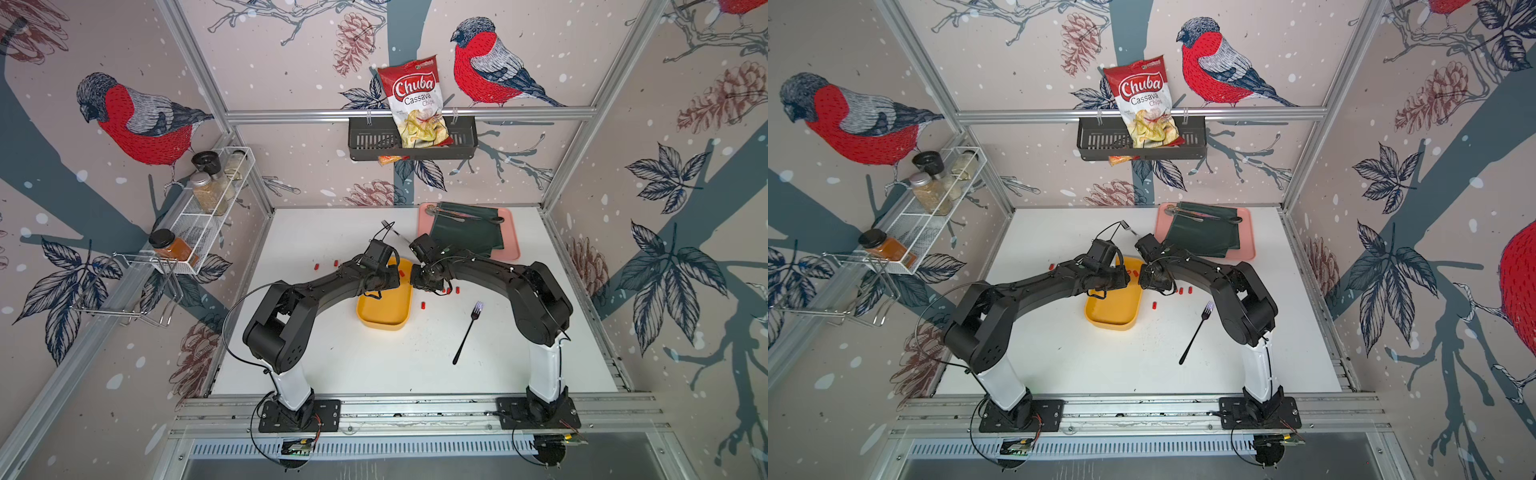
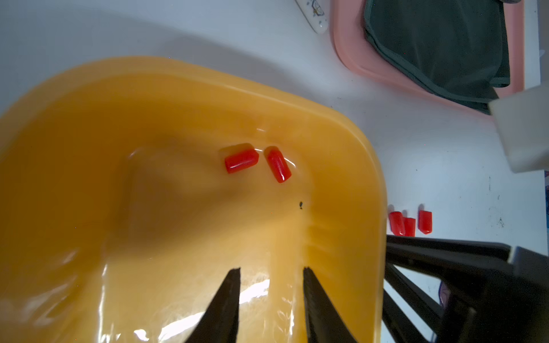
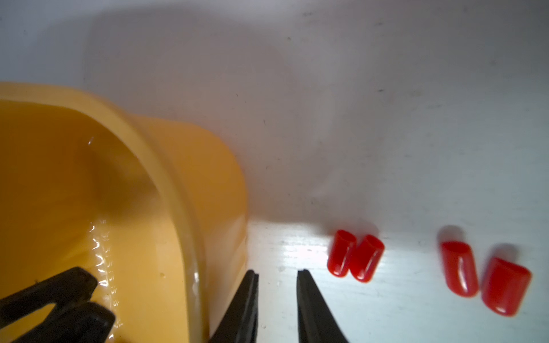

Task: Take the screw protection sleeves out of the storage box
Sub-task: Pick up the screw protection sleeve from the storage box.

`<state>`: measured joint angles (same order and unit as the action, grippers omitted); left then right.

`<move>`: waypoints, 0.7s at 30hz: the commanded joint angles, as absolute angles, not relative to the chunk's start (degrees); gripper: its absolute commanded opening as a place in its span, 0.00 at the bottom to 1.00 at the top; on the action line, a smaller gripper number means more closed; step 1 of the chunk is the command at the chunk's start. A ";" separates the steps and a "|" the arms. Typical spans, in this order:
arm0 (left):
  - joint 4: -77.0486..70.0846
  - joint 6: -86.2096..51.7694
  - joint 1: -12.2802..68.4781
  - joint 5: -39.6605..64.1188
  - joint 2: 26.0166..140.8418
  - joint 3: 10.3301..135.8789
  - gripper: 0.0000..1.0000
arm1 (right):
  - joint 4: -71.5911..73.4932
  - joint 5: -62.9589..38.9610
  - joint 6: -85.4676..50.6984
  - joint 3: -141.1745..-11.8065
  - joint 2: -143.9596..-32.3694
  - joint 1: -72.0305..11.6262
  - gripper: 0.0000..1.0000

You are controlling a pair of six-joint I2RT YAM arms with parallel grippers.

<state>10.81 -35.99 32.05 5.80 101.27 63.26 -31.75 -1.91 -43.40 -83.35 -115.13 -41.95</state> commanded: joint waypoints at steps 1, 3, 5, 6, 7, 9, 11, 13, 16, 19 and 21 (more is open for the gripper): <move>7.68 -36.92 32.07 5.02 103.36 64.84 0.37 | -30.97 -2.18 -43.37 -83.50 -115.27 -42.01 0.28; 7.22 -37.52 31.99 5.53 104.50 65.62 0.37 | -31.02 -2.11 -43.55 -83.58 -115.36 -42.02 0.28; 7.21 -38.43 32.01 5.15 105.58 66.46 0.37 | -31.03 -1.96 -43.59 -83.76 -115.42 -42.00 0.28; 7.24 -38.86 32.03 4.95 106.02 66.82 0.36 | -31.10 -1.93 -43.67 -83.76 -115.32 -42.02 0.28; 7.21 -39.25 32.08 4.87 106.48 67.16 0.36 | -31.03 -1.96 -43.68 -83.76 -115.39 -41.92 0.28; 7.14 -40.25 32.06 4.73 107.38 67.71 0.36 | -31.07 -2.11 -43.78 -83.76 -115.52 -41.83 0.28; 7.22 -40.96 32.17 5.40 108.47 68.68 0.35 | -31.02 -2.04 -43.90 -83.63 -115.68 -41.82 0.28; 8.24 -41.41 32.42 4.30 109.38 69.62 0.35 | -30.82 -2.24 -44.21 -83.50 -115.92 -41.72 0.27; 8.61 -42.16 32.42 3.79 110.33 70.28 0.35 | -29.51 -2.91 -44.45 -83.02 -115.65 -41.70 0.27; 8.78 -43.30 32.40 3.45 111.28 70.98 0.34 | -28.49 -3.99 -44.60 -82.92 -115.86 -41.62 0.27; 9.43 -43.80 32.48 3.18 112.26 71.90 0.34 | -28.39 -4.21 -44.65 -83.21 -116.26 -41.65 0.27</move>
<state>9.63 -42.22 32.32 4.29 111.44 70.87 -29.74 -3.18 -43.86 -82.96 -115.85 -41.58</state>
